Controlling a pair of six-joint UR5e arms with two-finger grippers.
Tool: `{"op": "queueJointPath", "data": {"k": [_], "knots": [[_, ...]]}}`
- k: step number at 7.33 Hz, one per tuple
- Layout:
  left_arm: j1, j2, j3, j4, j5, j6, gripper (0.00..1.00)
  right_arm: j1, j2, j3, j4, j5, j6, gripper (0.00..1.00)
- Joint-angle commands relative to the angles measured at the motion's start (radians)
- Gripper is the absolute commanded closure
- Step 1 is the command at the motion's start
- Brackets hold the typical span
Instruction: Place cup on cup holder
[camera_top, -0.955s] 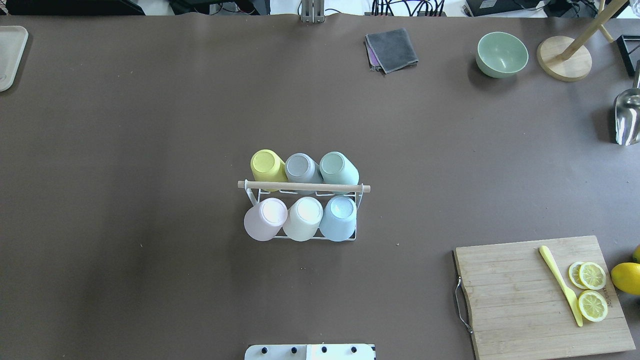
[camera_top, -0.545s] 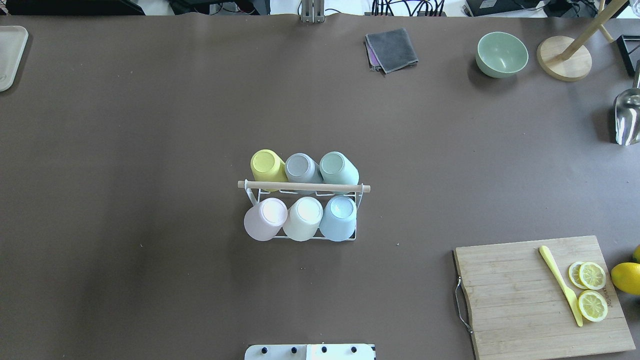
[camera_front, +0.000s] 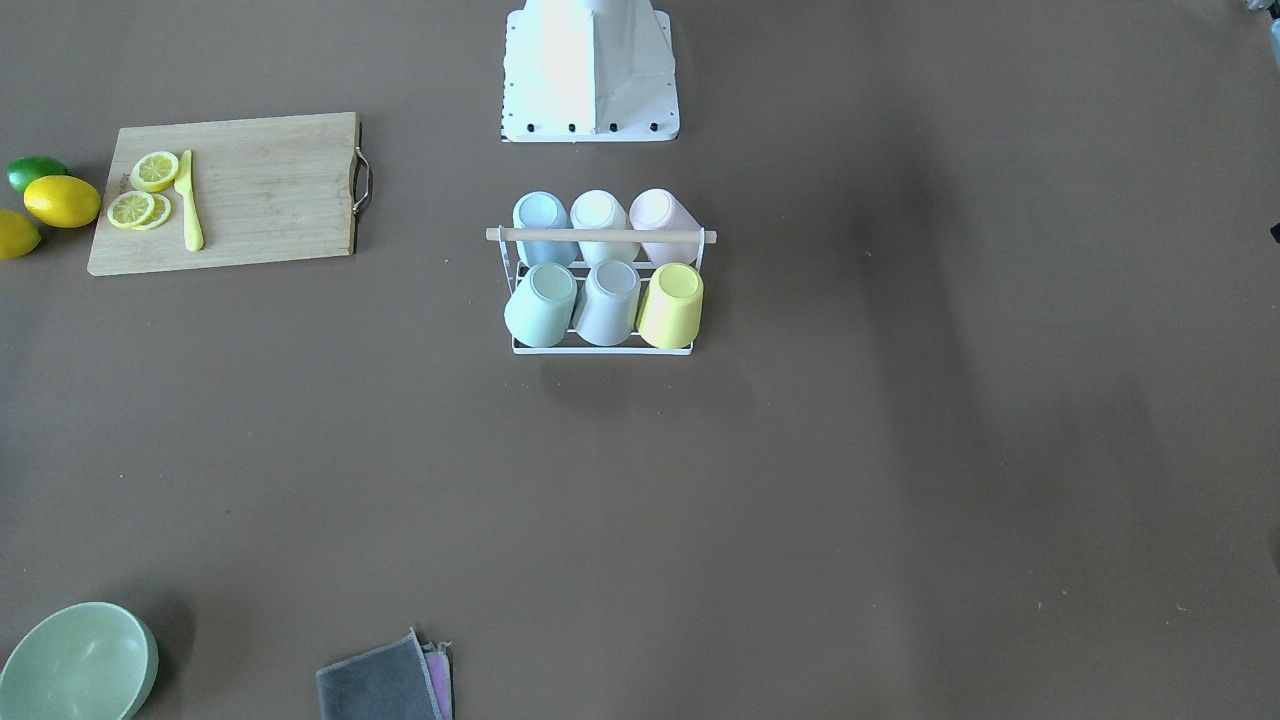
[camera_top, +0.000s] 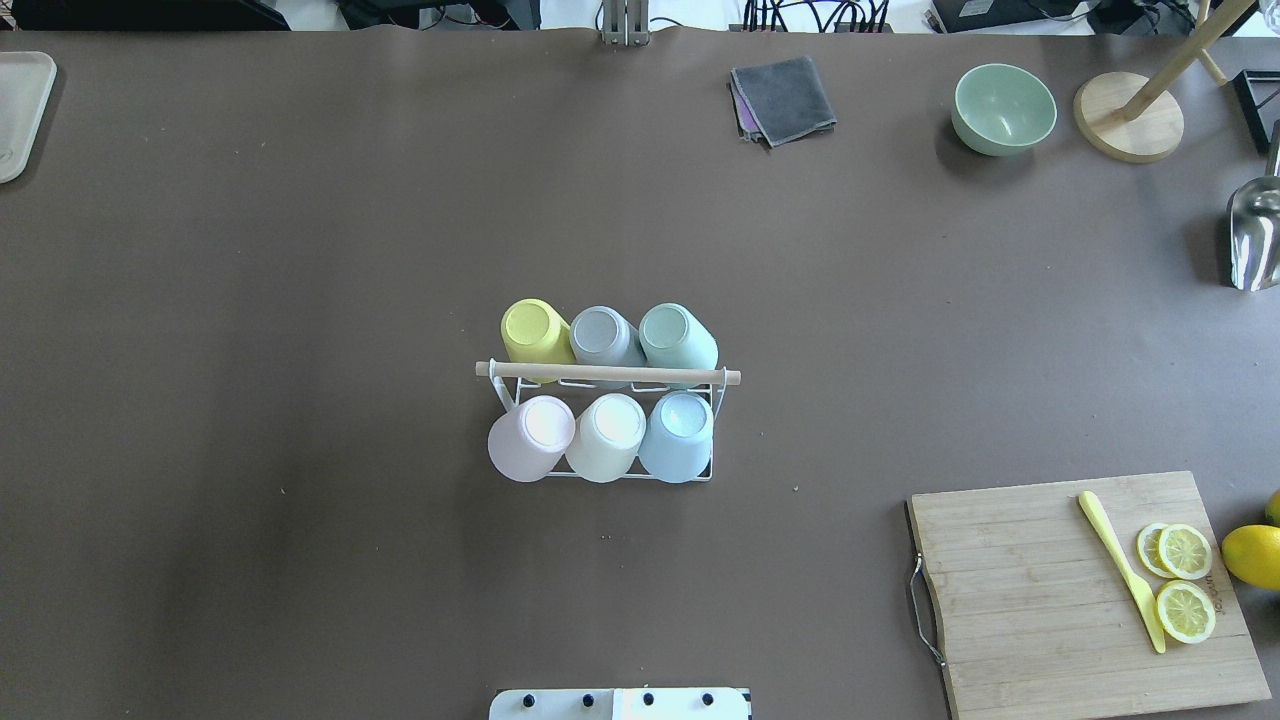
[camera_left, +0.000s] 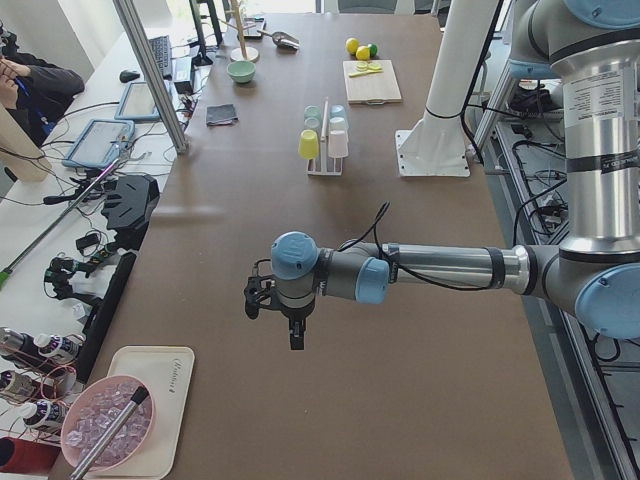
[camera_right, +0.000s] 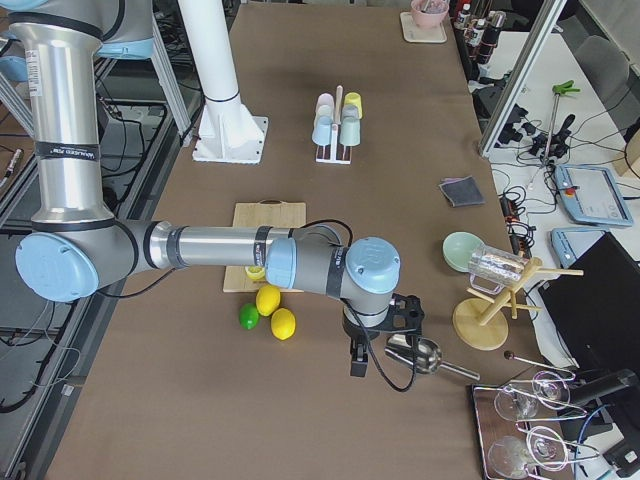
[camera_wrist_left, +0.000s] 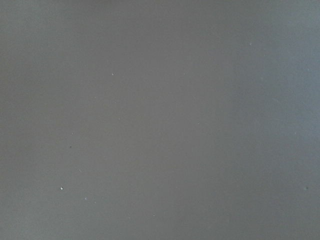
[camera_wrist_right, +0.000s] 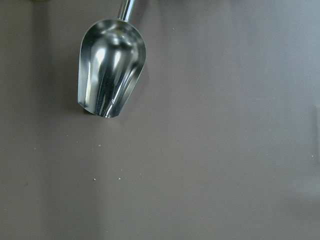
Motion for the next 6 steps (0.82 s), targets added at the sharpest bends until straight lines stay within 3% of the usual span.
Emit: {"op": "queueJointPath", "data": {"k": [1, 6], "knots": [[0.000, 0.001, -0.003, 0.000, 0.002, -0.003, 0.02, -0.001, -0.003, -0.009, 0.026, -0.002, 0.002, 0.00], [0.000, 0.001, 0.008, -0.021, 0.012, 0.006, 0.02, -0.001, -0.003, -0.009, 0.026, -0.002, 0.004, 0.00]]}}
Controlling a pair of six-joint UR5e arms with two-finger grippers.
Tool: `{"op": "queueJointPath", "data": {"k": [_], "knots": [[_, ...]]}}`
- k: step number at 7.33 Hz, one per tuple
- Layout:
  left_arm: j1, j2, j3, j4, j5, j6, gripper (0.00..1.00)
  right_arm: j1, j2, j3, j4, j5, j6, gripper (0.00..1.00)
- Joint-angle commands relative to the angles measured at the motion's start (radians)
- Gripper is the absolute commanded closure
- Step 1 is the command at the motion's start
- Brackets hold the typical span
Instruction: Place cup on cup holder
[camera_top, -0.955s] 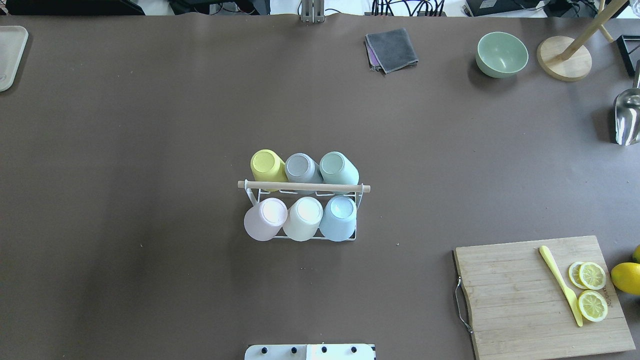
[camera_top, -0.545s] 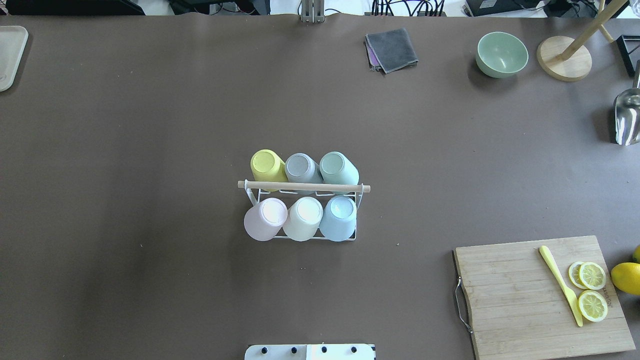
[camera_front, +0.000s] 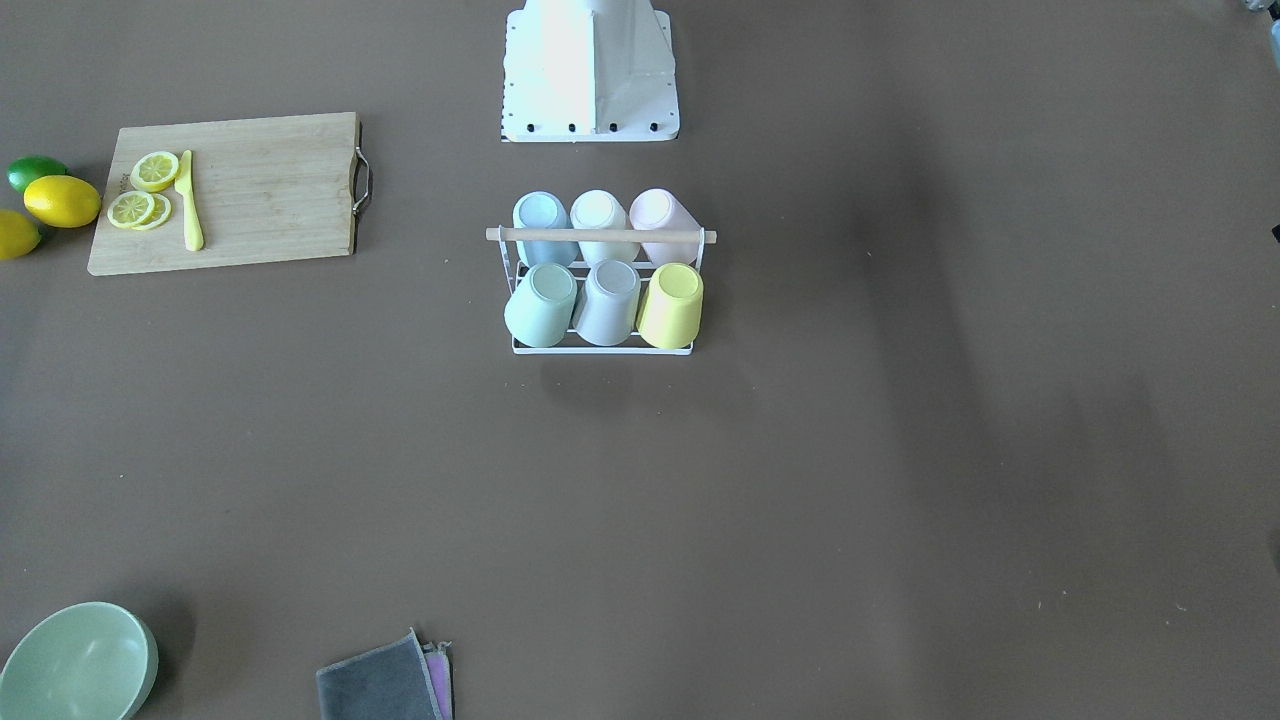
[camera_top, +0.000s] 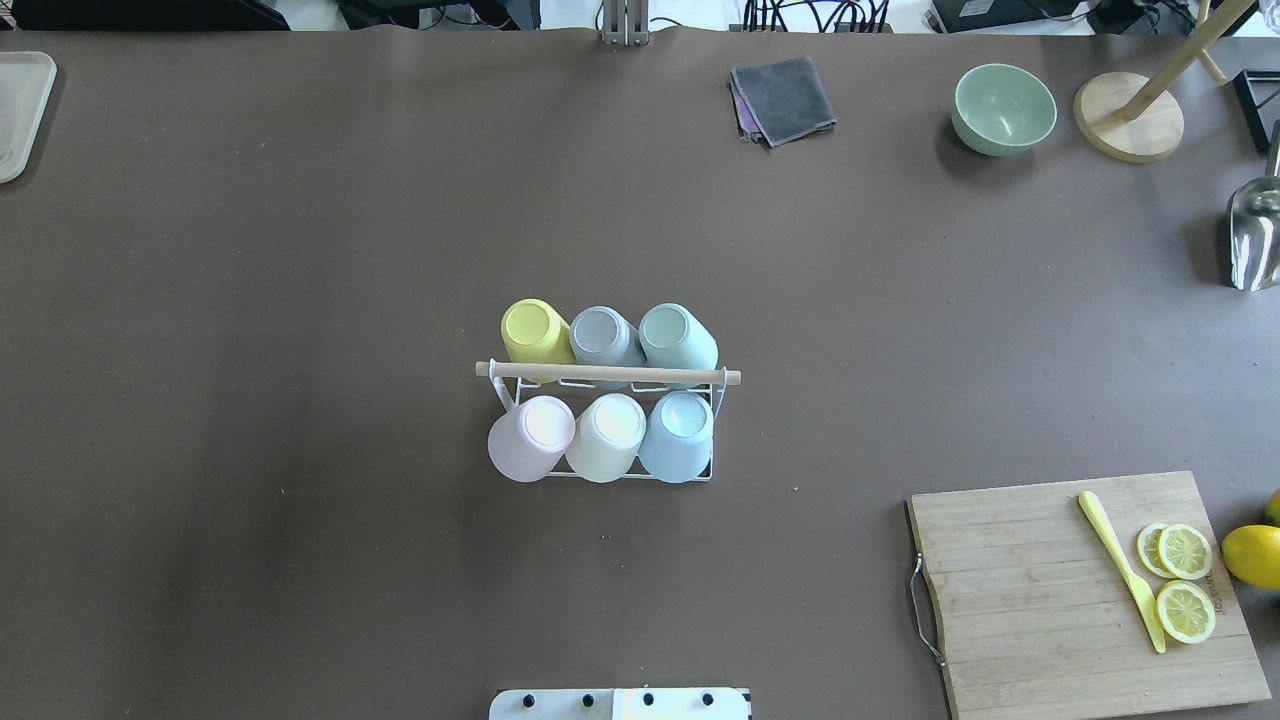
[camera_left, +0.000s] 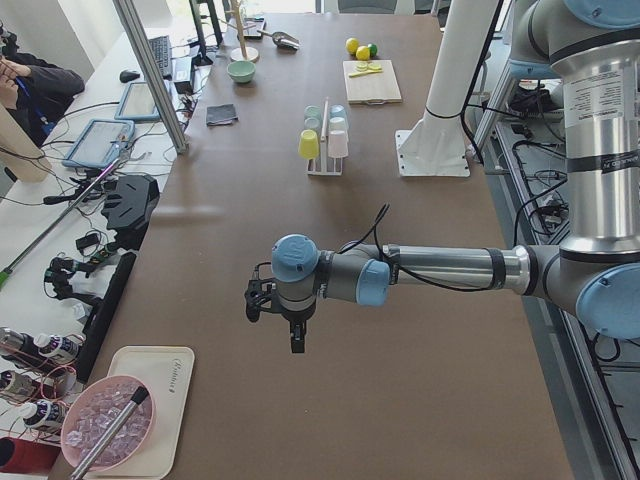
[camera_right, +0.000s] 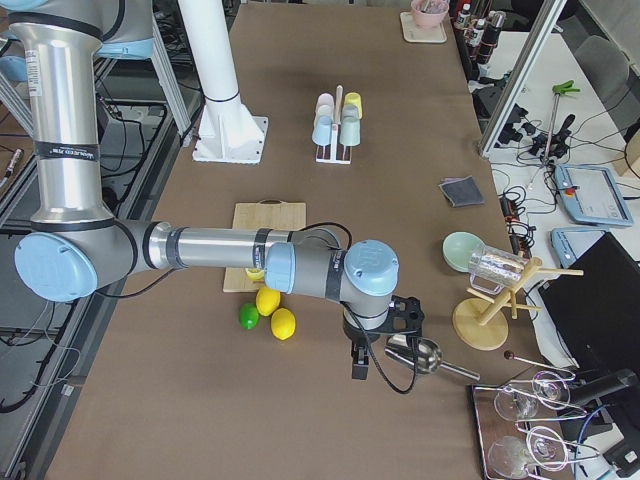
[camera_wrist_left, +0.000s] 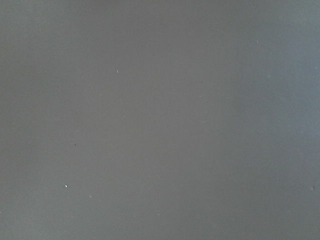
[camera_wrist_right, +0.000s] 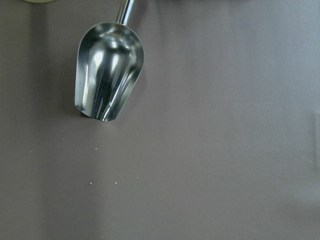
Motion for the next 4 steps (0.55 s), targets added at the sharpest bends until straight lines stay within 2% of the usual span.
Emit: {"op": "queueJointPath", "data": {"k": [1, 4], "knots": [[0.000, -0.004, 0.015, -0.039, 0.001, 0.001, 0.01, 0.000, -0.002, 0.000, 0.000, 0.002, 0.000, 0.00], [0.000, -0.019, 0.024, -0.047, 0.004, 0.001, 0.02, 0.000, 0.000, 0.001, 0.000, 0.005, 0.002, 0.00]]}}
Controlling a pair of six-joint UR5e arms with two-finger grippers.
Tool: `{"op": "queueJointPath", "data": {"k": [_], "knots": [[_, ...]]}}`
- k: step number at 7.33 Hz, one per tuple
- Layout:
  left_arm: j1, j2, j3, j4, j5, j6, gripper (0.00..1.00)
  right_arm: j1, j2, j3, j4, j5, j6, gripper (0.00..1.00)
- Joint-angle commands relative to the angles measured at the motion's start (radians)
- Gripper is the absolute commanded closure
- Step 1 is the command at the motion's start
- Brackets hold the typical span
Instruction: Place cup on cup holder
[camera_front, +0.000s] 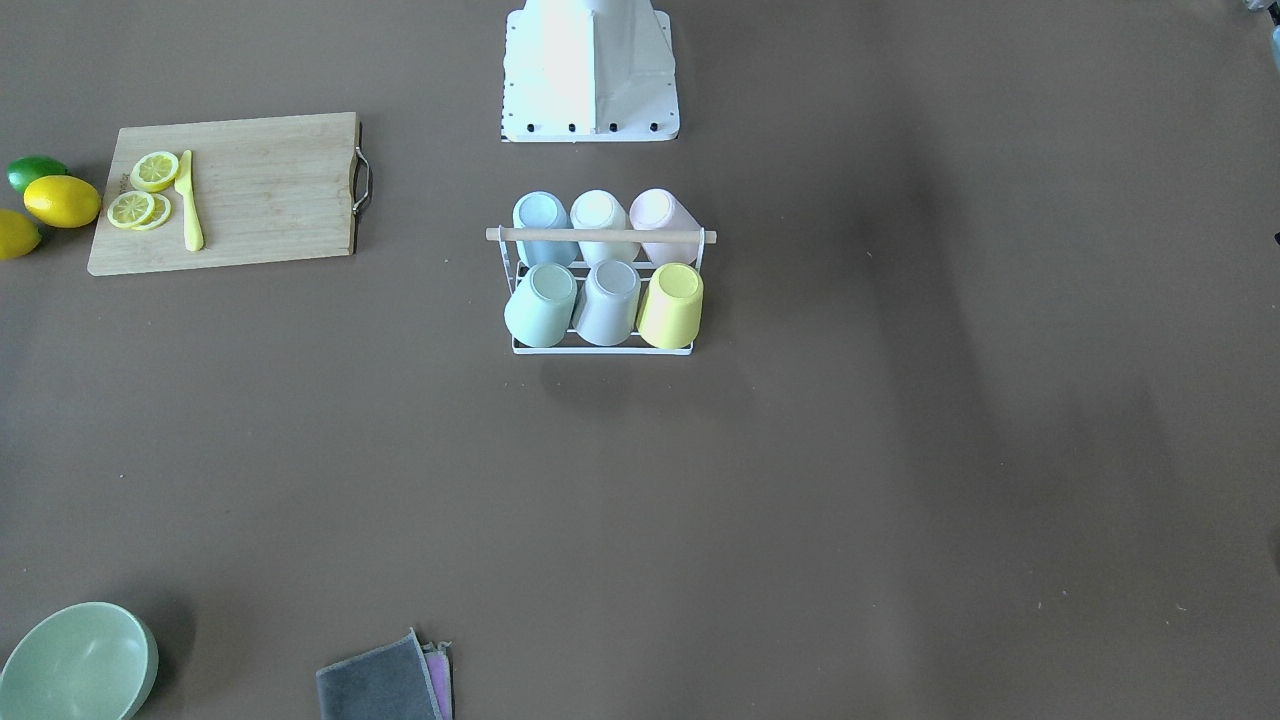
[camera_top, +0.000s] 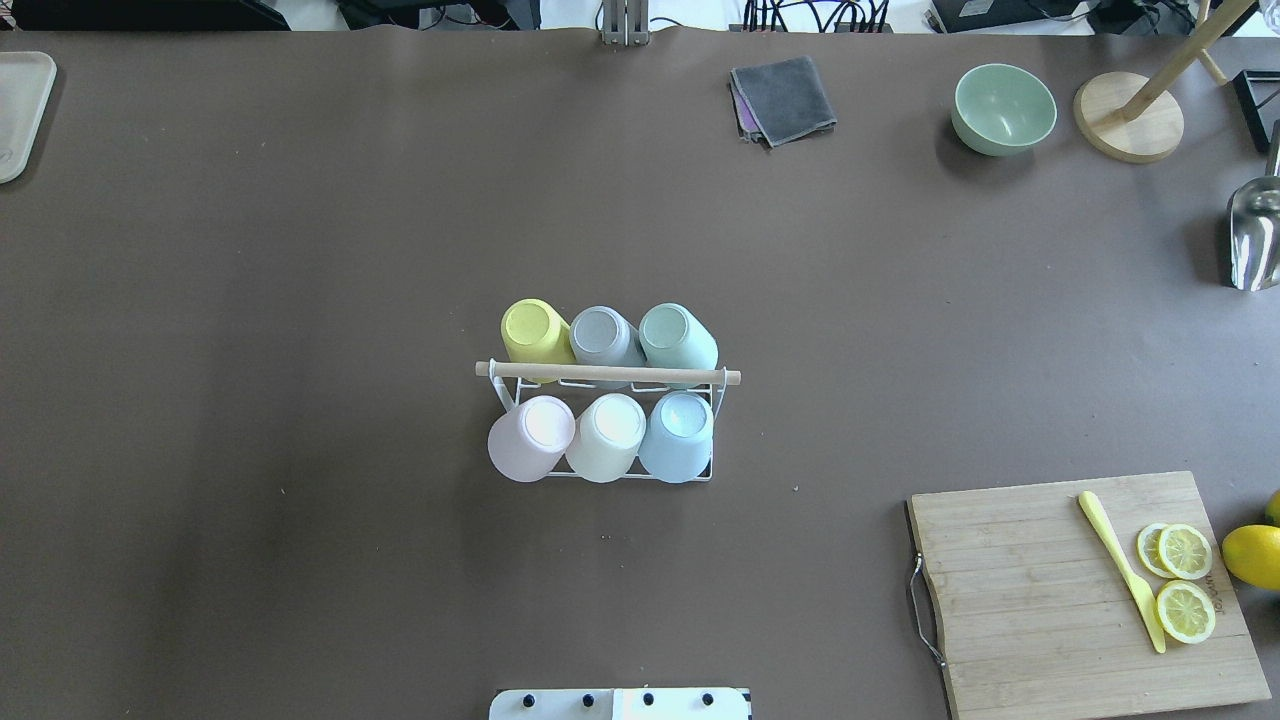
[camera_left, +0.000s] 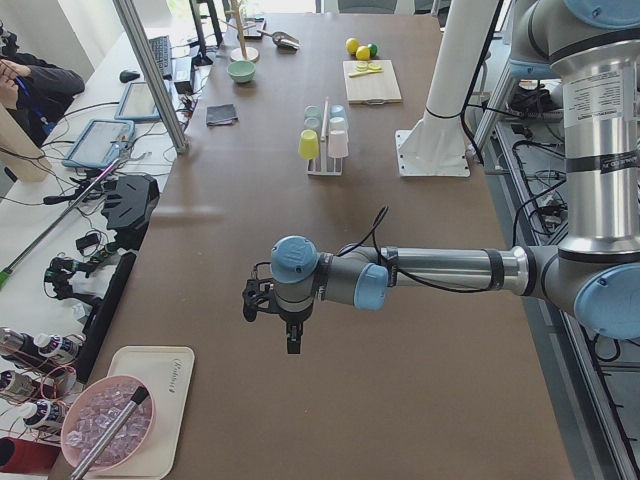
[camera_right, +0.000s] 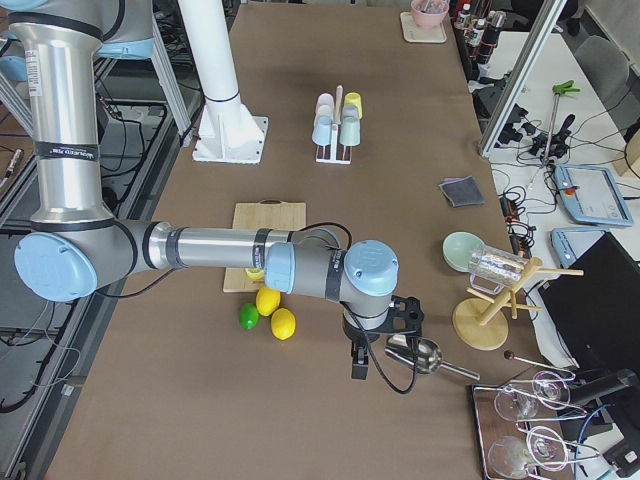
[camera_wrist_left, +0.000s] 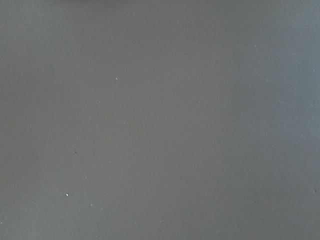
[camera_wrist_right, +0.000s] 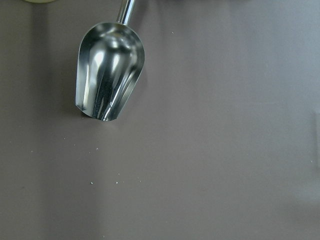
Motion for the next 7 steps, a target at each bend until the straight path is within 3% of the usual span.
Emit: {"op": "queueJointPath", "data": {"k": [1, 7], "knots": [[0.000, -0.014, 0.006, -0.002, 0.005, 0.000, 0.01, 0.000, 0.001, 0.004, 0.000, 0.002, 0.001, 0.00], [0.000, -0.054, 0.039, -0.001, 0.007, 0.000, 0.01, -0.002, -0.001, -0.005, -0.002, -0.001, 0.001, 0.00]]}}
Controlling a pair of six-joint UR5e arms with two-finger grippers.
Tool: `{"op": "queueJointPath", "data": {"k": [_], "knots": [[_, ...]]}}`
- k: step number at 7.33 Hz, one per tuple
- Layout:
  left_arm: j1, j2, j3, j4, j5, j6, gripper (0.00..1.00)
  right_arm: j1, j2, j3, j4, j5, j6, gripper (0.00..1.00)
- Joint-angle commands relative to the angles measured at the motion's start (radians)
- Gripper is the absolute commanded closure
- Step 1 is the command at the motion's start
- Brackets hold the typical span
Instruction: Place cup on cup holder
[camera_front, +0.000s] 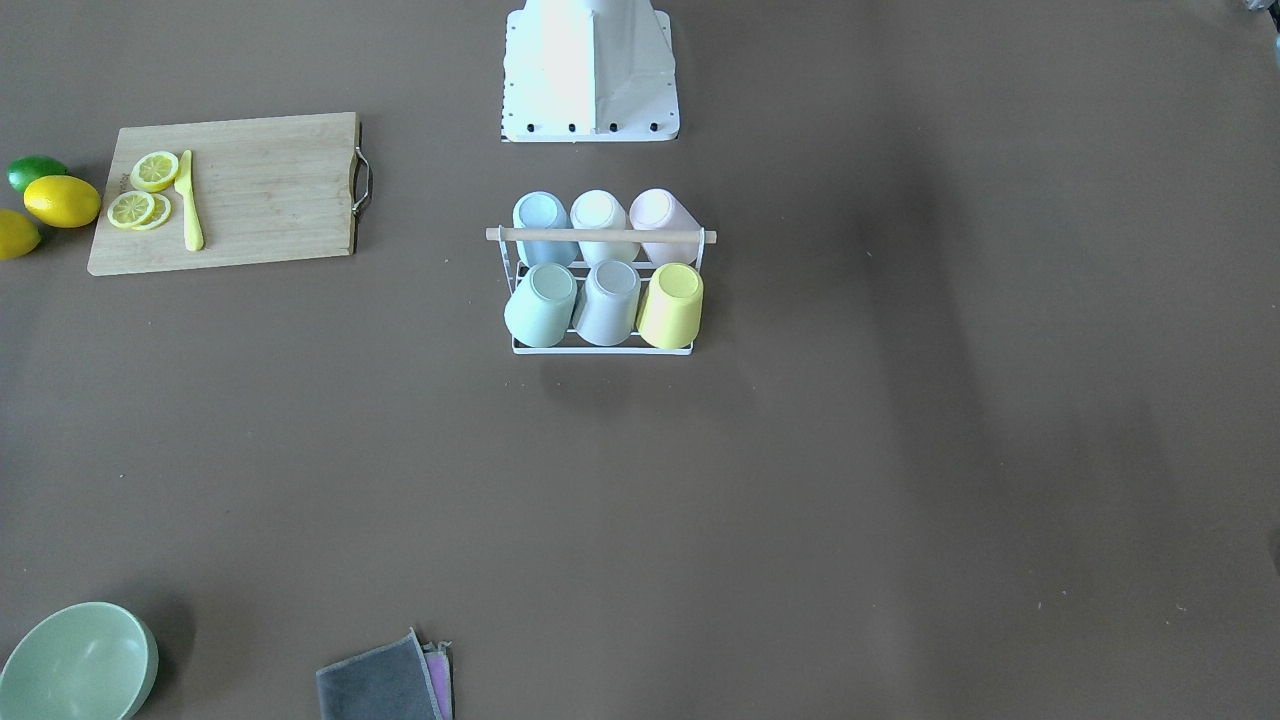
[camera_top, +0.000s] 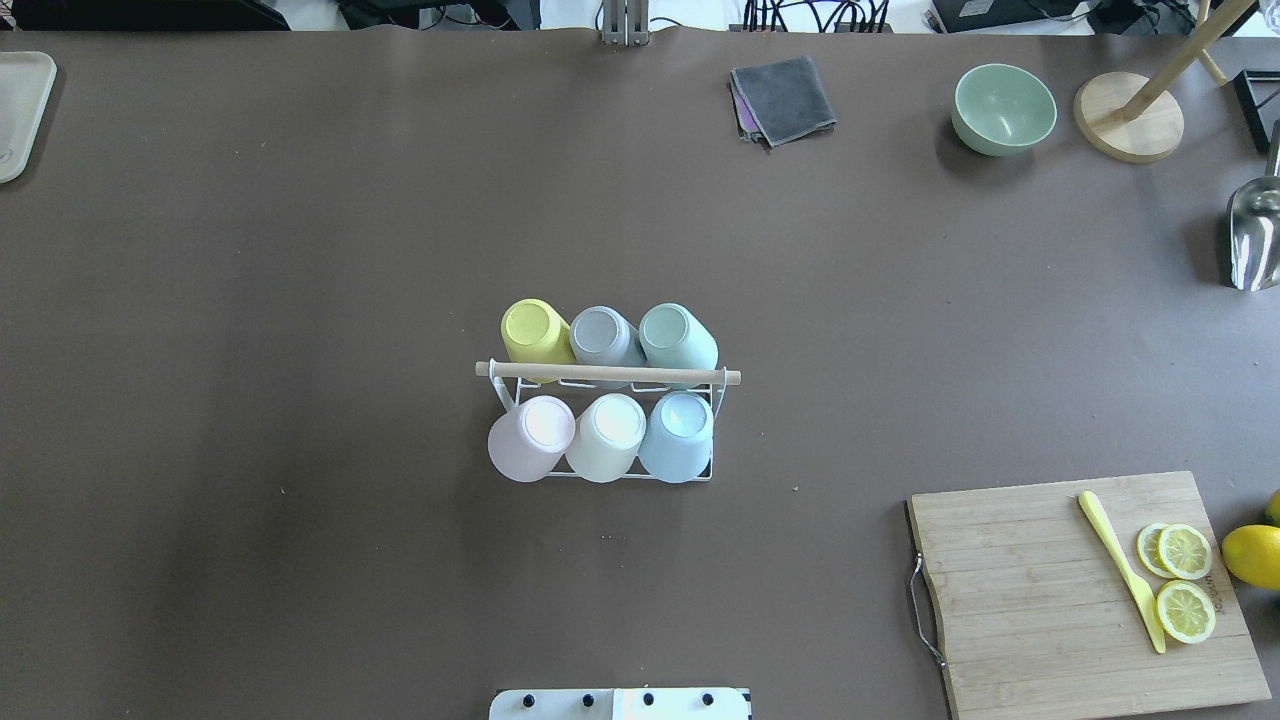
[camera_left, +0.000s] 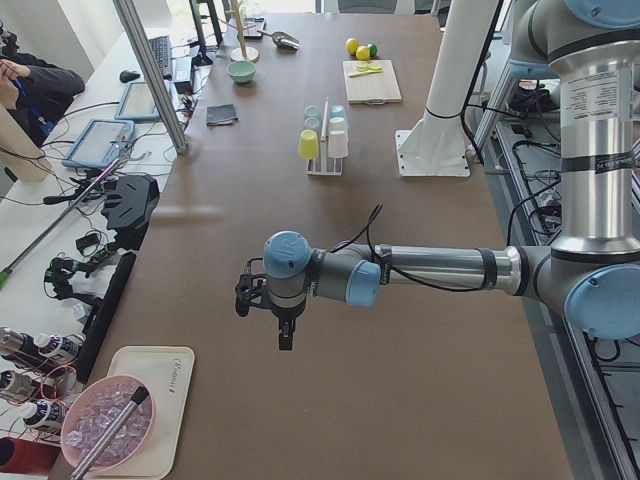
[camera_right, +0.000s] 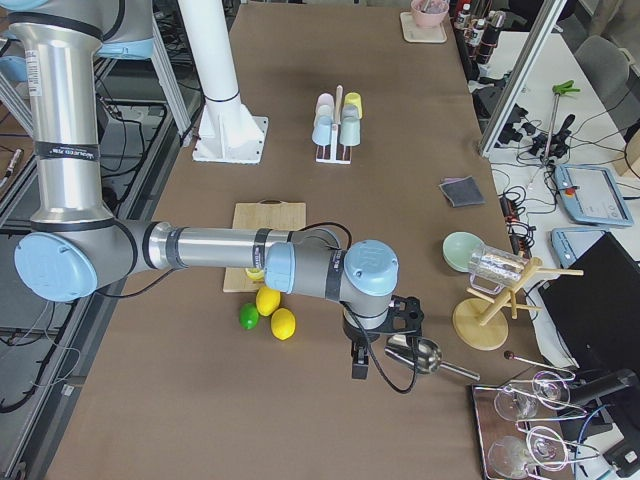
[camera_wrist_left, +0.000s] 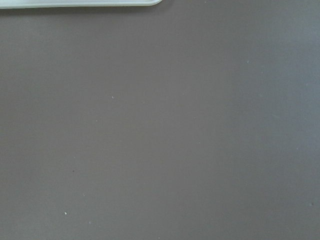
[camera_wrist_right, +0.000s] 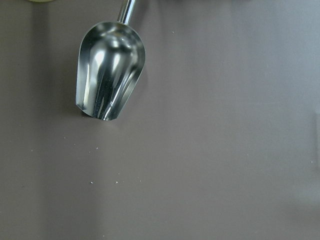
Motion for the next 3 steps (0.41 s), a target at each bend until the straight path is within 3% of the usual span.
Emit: {"op": "queueJointPath", "data": {"k": [1, 3], "knots": [[0.000, -0.022, 0.020, -0.002, -0.001, 0.000, 0.01, -0.001, 0.000, -0.006, 0.000, 0.002, -0.002, 0.00], [0.000, -0.024, 0.029, -0.002, -0.001, 0.000, 0.02, -0.001, 0.000, -0.006, 0.000, -0.001, 0.000, 0.00]]}}
